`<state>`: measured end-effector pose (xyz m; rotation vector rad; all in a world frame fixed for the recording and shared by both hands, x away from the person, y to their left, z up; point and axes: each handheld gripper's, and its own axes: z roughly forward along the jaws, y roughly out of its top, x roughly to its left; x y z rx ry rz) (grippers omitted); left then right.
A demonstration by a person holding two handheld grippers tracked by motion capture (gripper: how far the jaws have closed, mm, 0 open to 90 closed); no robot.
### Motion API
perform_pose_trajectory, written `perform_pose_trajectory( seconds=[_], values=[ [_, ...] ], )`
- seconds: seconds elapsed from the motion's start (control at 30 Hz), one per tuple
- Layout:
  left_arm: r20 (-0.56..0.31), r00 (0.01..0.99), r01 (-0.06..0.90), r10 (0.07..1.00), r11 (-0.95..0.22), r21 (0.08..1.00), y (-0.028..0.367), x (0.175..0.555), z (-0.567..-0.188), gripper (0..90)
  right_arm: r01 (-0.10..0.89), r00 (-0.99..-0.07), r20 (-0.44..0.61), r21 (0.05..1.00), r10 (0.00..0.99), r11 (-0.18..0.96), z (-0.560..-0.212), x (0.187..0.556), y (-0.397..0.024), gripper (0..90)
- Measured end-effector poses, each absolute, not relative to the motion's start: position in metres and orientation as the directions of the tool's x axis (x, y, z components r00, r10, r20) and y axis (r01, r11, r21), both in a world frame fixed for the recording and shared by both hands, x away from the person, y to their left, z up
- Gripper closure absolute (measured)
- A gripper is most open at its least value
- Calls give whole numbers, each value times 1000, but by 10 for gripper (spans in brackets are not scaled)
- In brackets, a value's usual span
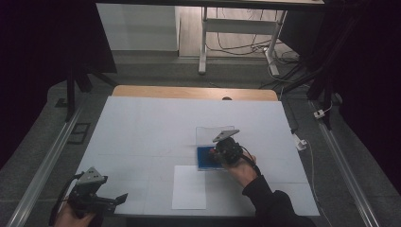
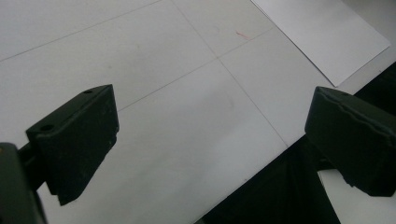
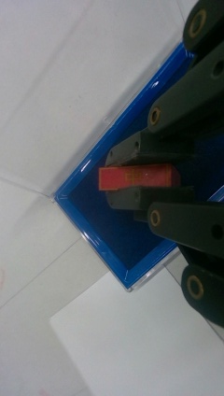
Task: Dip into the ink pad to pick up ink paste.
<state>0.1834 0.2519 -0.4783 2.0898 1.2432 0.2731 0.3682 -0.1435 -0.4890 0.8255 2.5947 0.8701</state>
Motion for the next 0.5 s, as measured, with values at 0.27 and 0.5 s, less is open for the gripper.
perform_pose_trajectory(
  seconds=[0.27, 0.5],
  values=[
    [-157, 522, 696, 838, -312, 647, 252, 184, -478, 34, 477, -786, 1, 638, 618, 605, -490, 374, -151, 798],
    [-156, 523, 695, 838, -313, 647, 252, 184, -478, 35, 464, -789, -19, 635, 614, 617, -490, 373, -149, 797]
  ],
)
